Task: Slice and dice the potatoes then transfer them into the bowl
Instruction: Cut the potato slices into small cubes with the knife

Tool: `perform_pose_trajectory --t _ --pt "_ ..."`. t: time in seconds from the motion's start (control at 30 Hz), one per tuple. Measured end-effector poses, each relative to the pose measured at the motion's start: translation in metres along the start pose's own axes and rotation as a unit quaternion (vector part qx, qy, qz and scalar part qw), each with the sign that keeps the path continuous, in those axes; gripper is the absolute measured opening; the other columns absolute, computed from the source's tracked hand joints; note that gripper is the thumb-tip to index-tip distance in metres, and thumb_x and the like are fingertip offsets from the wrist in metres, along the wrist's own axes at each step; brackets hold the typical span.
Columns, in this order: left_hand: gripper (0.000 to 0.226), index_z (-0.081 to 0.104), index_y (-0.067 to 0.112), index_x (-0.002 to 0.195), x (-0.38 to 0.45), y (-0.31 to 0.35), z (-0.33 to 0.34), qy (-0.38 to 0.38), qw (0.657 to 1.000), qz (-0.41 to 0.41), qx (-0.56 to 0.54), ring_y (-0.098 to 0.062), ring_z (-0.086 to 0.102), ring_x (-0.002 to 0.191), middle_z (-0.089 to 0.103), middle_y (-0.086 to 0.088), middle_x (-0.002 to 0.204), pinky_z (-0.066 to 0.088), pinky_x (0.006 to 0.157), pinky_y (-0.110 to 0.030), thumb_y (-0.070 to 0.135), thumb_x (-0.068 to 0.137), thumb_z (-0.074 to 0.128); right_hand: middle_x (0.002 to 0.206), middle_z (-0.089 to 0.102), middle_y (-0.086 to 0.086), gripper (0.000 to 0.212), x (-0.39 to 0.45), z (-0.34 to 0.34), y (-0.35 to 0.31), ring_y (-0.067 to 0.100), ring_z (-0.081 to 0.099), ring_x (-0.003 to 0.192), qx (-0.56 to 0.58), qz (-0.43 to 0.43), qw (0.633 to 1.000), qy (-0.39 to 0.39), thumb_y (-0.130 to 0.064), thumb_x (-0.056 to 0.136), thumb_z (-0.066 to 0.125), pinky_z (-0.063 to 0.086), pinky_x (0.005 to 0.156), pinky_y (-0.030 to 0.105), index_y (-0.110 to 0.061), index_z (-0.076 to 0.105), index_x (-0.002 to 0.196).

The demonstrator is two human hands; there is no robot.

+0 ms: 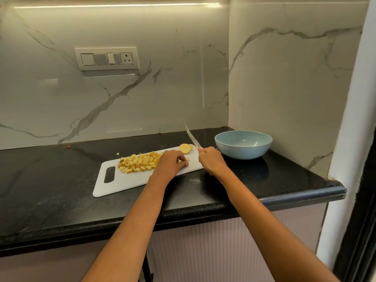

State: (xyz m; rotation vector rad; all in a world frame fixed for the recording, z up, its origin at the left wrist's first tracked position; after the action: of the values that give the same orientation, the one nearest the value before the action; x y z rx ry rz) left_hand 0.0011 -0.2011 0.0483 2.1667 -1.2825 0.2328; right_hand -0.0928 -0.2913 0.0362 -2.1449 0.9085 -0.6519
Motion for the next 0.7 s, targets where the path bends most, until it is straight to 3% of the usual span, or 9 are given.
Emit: perform_pose_trajectory --t 0.27,0.37,0.53,0.7 --pt "0.026 0.065 0.008 0.100 0.000 -0.012 -0.007 0.058 0.998 -0.026 -0.028 -0.013 0.054 0.084 0.066 -0.007 0.102 0.039 0.073 -0.021 0.024 0.080 0.071 0.097 0.059 0.007 0.034 -0.047 -0.019 -0.014 0.020 0.057 0.083 -0.281 -0.069 0.954 0.080 -0.033 0.100 0.035 0.036 0.063 0.028 -0.009 0.058 0.107" --pt "0.025 0.068 0.007 0.097 -0.002 -0.019 -0.011 0.066 0.996 -0.043 -0.035 -0.015 0.056 0.085 0.067 -0.008 0.102 0.038 0.072 -0.021 0.023 0.079 0.072 0.087 0.053 0.005 0.028 -0.051 -0.016 -0.017 0.018 0.051 0.073 -0.322 -0.079 0.941 0.062 -0.030 0.098 0.041 0.036 0.061 0.027 -0.010 0.058 0.106" --pt "0.031 0.066 0.004 0.110 -0.001 -0.025 -0.010 0.050 0.995 -0.070 -0.046 -0.022 0.062 0.097 0.067 -0.012 0.109 0.046 0.086 -0.027 0.014 0.081 0.070 0.101 0.058 0.006 0.027 -0.055 -0.007 -0.024 0.017 0.051 0.075 -0.383 -0.102 0.918 0.028 -0.028 0.096 0.044 0.038 0.065 0.026 -0.010 0.055 0.113" --pt "0.033 0.066 0.003 0.111 -0.002 -0.027 -0.010 0.052 0.994 -0.077 -0.065 -0.022 0.062 0.100 0.067 -0.014 0.110 0.048 0.092 -0.030 0.010 0.080 0.070 0.101 0.061 0.007 0.029 -0.062 -0.005 -0.029 0.017 0.057 0.080 -0.407 -0.125 0.904 0.030 -0.028 0.096 0.046 0.040 0.066 0.025 -0.009 0.056 0.115"
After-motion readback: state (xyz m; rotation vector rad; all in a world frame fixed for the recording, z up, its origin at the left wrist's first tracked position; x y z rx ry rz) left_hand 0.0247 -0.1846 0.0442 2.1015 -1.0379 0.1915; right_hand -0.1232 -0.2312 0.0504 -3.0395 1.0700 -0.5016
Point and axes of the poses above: each hand's wrist, its own x-axis towards the middle knuckle, its own z-axis out of the palm, y = z × x, the point moved 10 cm from there along x, towards the middle knuckle
